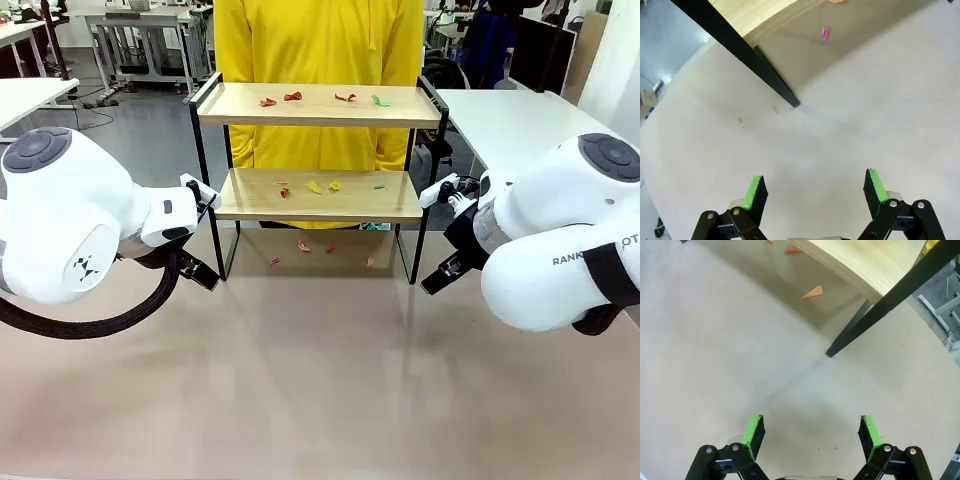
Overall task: Clean the shelf.
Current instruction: Pick up the Duster handed by the human.
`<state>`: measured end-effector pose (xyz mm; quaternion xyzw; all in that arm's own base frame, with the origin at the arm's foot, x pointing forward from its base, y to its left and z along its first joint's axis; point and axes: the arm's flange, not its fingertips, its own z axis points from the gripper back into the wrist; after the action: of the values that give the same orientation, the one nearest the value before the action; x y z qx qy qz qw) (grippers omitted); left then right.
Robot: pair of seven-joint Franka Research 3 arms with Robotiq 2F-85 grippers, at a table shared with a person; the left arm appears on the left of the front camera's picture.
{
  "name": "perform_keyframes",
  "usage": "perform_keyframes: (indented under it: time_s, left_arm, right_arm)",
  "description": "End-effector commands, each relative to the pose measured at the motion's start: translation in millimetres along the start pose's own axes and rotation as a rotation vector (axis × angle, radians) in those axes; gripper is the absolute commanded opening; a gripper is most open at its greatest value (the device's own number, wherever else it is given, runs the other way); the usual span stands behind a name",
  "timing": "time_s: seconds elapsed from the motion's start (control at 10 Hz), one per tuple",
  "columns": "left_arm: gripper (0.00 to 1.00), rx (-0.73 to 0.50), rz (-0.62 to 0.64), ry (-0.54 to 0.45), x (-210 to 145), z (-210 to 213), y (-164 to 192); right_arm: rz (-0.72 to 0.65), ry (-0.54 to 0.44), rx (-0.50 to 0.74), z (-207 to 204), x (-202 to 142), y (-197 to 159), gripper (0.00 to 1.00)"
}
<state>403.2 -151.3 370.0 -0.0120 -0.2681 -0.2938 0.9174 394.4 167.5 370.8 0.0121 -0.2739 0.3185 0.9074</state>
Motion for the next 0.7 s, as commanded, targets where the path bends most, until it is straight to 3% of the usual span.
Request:
perform_keyframes:
  time_s: [0.0,0.6]
  left_arm:
    - [1.0,0.0,0.0,0.0,0.0,0.1,0.0]
    - [1.0,0.0,0.0,0.0,0.0,0.1,0.0]
  right_arm:
    - [0.0,0.0,0.0,0.0,0.0,0.0,1.0]
    - [0.0,0.0,0.0,0.0,0.0,0.0,1.0]
